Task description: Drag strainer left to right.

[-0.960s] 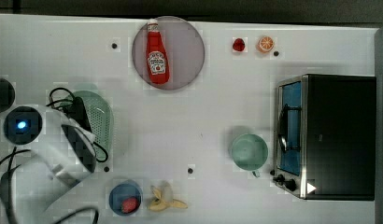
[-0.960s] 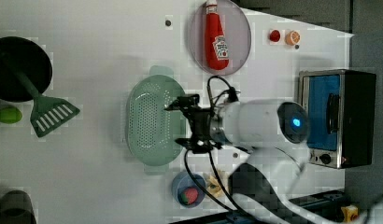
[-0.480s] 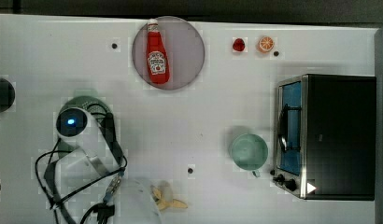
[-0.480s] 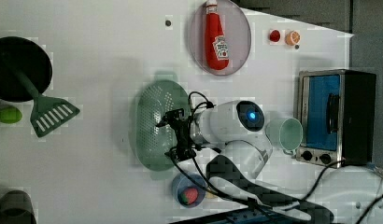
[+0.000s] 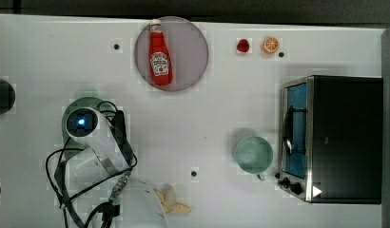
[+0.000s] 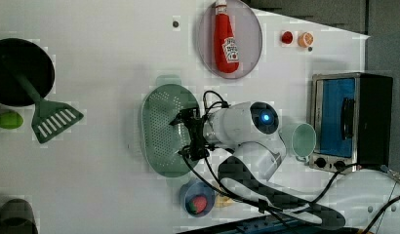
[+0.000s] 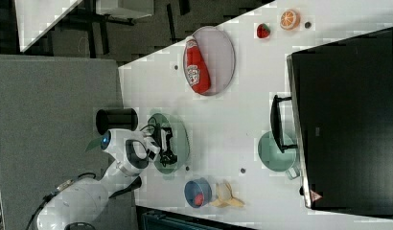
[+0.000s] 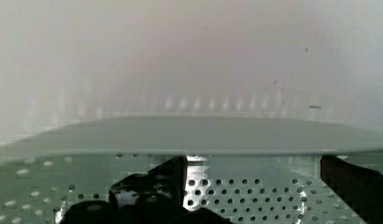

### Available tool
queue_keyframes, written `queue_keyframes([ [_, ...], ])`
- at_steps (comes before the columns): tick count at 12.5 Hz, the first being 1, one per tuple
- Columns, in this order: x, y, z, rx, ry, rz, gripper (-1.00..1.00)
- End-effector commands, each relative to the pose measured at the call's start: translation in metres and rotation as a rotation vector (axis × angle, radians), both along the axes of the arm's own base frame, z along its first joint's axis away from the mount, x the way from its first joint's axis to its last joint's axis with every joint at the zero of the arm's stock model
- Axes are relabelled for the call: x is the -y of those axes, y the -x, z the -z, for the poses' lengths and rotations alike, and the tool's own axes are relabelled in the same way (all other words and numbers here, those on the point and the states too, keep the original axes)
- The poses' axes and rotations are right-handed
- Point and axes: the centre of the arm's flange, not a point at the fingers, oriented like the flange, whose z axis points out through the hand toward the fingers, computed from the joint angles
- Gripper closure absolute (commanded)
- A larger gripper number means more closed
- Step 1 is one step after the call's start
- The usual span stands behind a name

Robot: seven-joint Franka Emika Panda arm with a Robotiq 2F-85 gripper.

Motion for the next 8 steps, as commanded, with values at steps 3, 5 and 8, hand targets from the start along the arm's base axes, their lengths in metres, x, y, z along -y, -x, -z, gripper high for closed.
queue_keyframes([
  [3,0.039,-0.015,-0.029,0.051,0.038,0.125,-1.00],
  [5,0.059,-0.014,-0.027,0.046,0.056,0.147,-1.00],
  [8,0.085,-0.019,-0.025,0.054,0.065,0.180,-1.00],
])
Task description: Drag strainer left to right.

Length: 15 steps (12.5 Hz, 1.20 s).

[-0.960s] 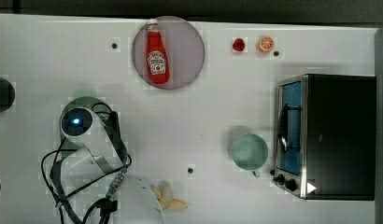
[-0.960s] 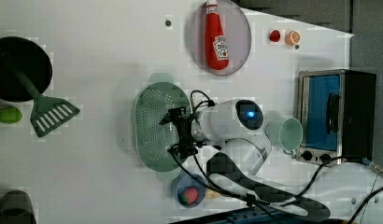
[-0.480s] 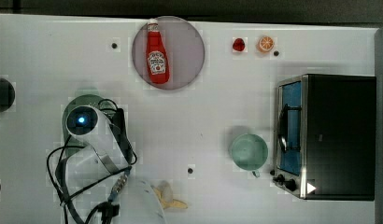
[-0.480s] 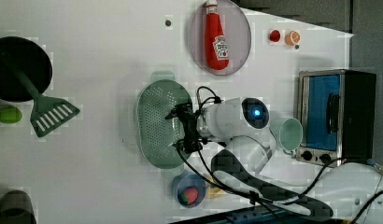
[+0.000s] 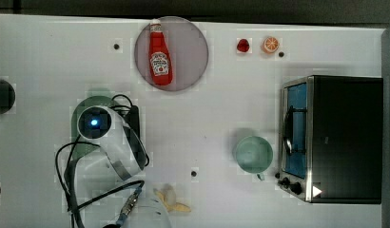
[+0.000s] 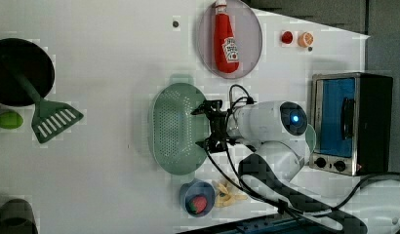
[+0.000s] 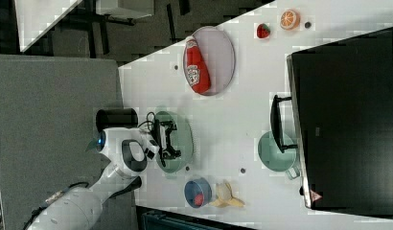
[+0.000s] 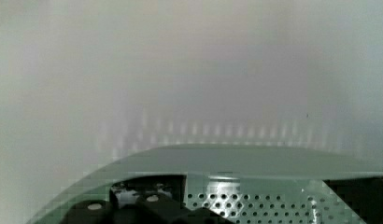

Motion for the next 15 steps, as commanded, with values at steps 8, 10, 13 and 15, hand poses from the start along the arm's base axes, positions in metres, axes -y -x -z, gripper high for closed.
queue_keyframes([
  [8,0.123,-0.015,0.014,-0.020,0.042,0.063,-1.00],
  [10,0.140,-0.014,0.015,-0.024,0.052,0.088,-1.00],
  [13,0.161,-0.013,0.016,-0.030,0.065,0.111,-1.00],
  [15,0.176,-0.014,0.018,-0.030,0.069,0.085,-1.00],
])
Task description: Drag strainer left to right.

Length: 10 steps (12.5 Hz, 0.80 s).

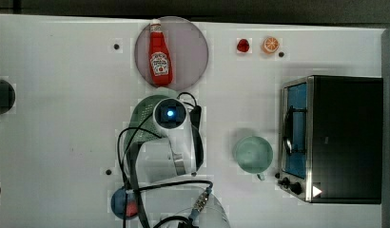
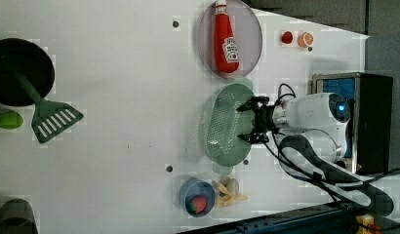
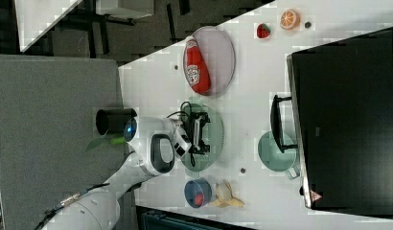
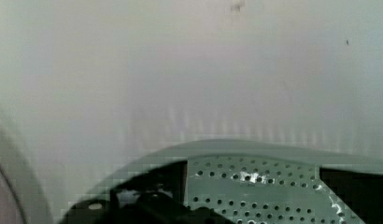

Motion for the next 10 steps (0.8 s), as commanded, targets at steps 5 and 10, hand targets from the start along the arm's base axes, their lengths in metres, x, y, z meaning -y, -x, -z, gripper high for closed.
queue_keyframes([
  [5,0.063,0.002,0.006,-0.007,0.014,-0.152,-1.00],
  [10,0.112,0.004,0.008,-0.013,0.041,-0.126,-1.00],
])
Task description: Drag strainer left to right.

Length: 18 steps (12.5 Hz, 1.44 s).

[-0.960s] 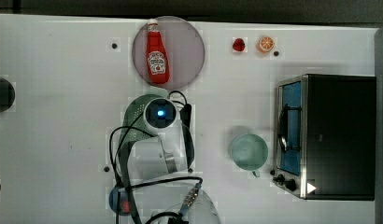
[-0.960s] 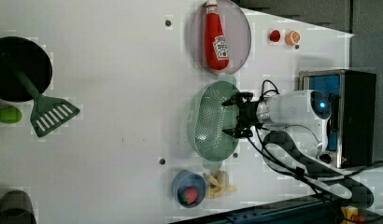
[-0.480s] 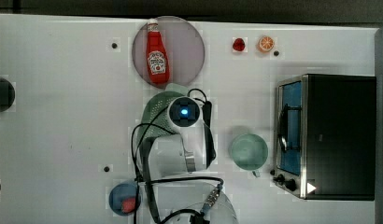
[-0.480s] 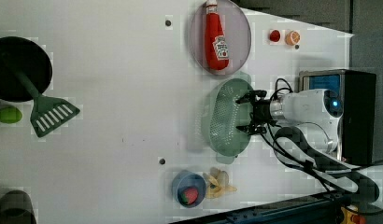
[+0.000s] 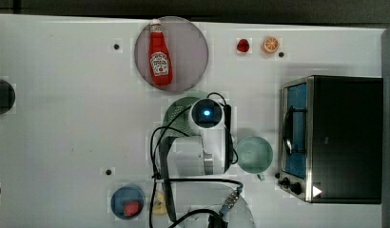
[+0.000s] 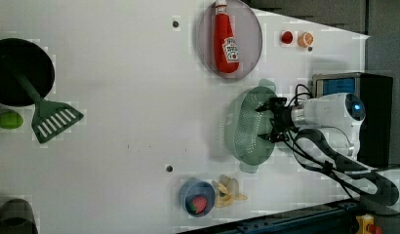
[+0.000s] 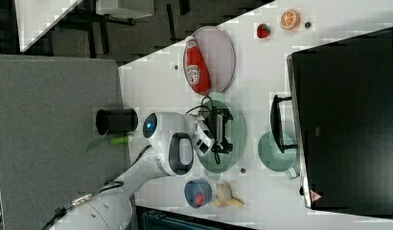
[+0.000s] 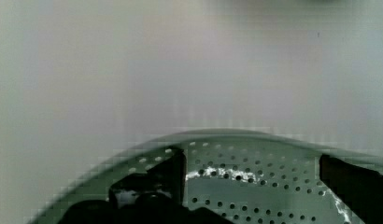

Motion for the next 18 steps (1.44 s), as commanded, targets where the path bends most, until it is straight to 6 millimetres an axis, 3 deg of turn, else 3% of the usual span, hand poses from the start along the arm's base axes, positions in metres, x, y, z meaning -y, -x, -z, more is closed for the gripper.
queue_keyframes([
  [1,0.035,0.004,-0.004,0.005,0.005,-0.056,-1.00],
  [6,0.069,0.008,-0.005,0.014,0.026,-0.032,-1.00],
  [9,0.068,0.004,-0.011,0.024,0.012,-0.156,-1.00],
  [11,0.056,-0.002,-0.031,0.037,-0.007,-0.315,-1.00],
  [14,0.029,-0.017,-0.095,0.073,-0.002,-0.404,-1.00],
  [18,0.012,-0.024,-0.220,0.023,0.032,-0.449,-1.00],
])
